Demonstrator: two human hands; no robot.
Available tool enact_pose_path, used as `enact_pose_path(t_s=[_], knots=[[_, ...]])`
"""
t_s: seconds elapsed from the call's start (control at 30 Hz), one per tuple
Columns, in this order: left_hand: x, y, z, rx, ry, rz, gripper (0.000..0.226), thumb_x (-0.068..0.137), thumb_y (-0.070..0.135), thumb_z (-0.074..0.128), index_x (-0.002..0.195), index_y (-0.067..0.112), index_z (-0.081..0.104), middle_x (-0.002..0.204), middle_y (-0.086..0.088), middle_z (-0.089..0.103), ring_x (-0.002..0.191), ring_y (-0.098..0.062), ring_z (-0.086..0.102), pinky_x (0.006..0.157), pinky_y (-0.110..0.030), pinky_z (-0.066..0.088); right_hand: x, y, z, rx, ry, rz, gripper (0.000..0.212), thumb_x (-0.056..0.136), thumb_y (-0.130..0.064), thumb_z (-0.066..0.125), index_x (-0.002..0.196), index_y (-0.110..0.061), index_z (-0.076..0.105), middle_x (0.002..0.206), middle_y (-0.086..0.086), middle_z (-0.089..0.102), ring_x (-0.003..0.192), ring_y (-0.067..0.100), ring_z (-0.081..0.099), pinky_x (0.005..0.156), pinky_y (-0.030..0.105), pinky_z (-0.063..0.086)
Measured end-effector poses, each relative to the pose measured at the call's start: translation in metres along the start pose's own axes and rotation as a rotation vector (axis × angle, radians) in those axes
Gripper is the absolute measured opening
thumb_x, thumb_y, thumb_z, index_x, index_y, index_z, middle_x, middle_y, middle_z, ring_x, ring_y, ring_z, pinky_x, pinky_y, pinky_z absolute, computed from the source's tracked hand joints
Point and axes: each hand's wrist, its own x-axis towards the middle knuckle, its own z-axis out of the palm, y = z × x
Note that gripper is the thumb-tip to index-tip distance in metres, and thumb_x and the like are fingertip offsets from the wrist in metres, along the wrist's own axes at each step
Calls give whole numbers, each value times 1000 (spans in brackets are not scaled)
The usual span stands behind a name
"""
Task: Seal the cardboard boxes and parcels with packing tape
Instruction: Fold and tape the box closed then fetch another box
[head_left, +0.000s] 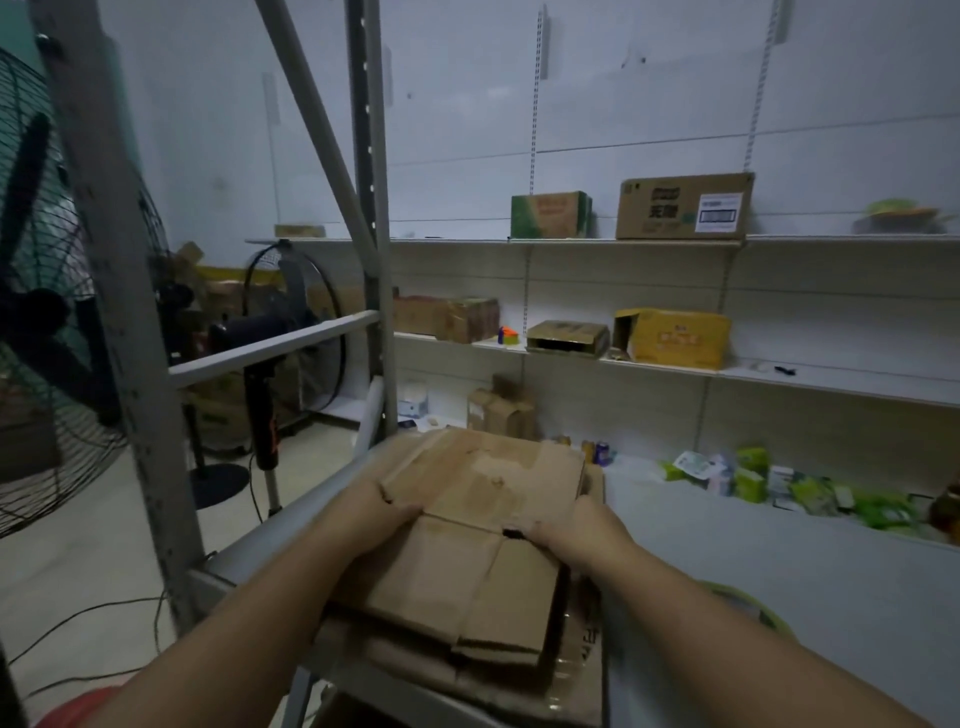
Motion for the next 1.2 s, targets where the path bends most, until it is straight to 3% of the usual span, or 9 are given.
enact_pose_path(t_s=[0.33, 0.47, 0.53, 0.63, 0.7, 0.8, 0.93, 1.07, 1.2], knots=[[4, -6, -37, -544, 205, -193, 72, 67, 20, 84, 129, 4, 52, 124, -19, 56, 106, -35, 55, 83, -40, 47, 2, 7, -10, 549, 175, -26, 22, 84, -22, 71, 98, -22, 55, 92, -6, 60, 80, 10, 56, 67, 28, 49], [-17, 7, -57, -867, -73, -165, 32, 79, 20, 72, 105, 3, 65, 90, -16, 64, 67, -24, 57, 64, -33, 47, -11, 4, -25, 738, 124, -26, 32, 89, -22, 65, 116, -25, 48, 92, -4, 57, 81, 15, 57, 60, 27, 46], [-28, 19, -65, -935, -43, -21, 29, 83, 26, 68, 107, 10, 63, 98, -14, 64, 78, -24, 60, 70, -34, 48, -18, -3, -35, 928, 72, 34, 43, 85, -33, 69, 122, -24, 48, 107, 6, 61, 92, 27, 62, 71, 38, 54], [-51, 44, -81, -1044, 68, 173, 31, 84, 38, 66, 106, 18, 58, 110, -13, 61, 98, -30, 60, 90, -46, 48, -22, -8, -57, 1062, 70, 100, 102, 37, -72, 81, 122, -20, 56, 126, 8, 60, 114, 33, 57, 99, 56, 44], [-67, 63, -91, -1116, 93, 317, 51, 78, 48, 69, 116, 16, 55, 116, -14, 60, 105, -34, 61, 94, -50, 48, -21, -7, -77, 1120, 86, 100, 127, 12, -78, 79, 122, -18, 58, 124, 10, 62, 112, 34, 60, 96, 59, 45], [-94, 97, -104, -1182, 141, 531, 82, 66, 57, 72, 128, 10, 47, 120, -18, 58, 102, -33, 61, 91, -45, 52, -51, -15, -119, 1119, 71, 56, 101, 33, -71, 83, 115, -15, 63, 111, 14, 69, 97, 34, 67, 87, 56, 52], [-130, 145, -107, -1225, 167, 753, 83, 74, 47, 68, 132, -4, 39, 115, -27, 51, 102, -38, 57, 82, -38, 53, -85, -8, -175, 1111, 111, -117, 39, 82, -40, 70, 108, -10, 66, 95, 15, 74, 87, 31, 71, 84, 49, 55], [-154, 189, -89, -1255, 55, 815, 41, 75, 27, 63, 113, 21, 49, 108, -3, 59, 95, -17, 64, 77, -28, 55, -113, 18, -233, 1083, 387, -360, 23, 90, -26, 64, 109, -13, 64, 92, 11, 74, 83, 26, 71, 72, 40, 58], [-163, 231, -43, -1125, -128, 811, 44, 81, 16, 68, 120, 21, 49, 108, -1, 62, 97, -15, 64, 73, -25, 54, -131, 73, -274, 853, 718, -424, 17, 88, -37, 64, 99, -24, 63, 91, -2, 71, 87, 18, 67, 75, 36, 57]])
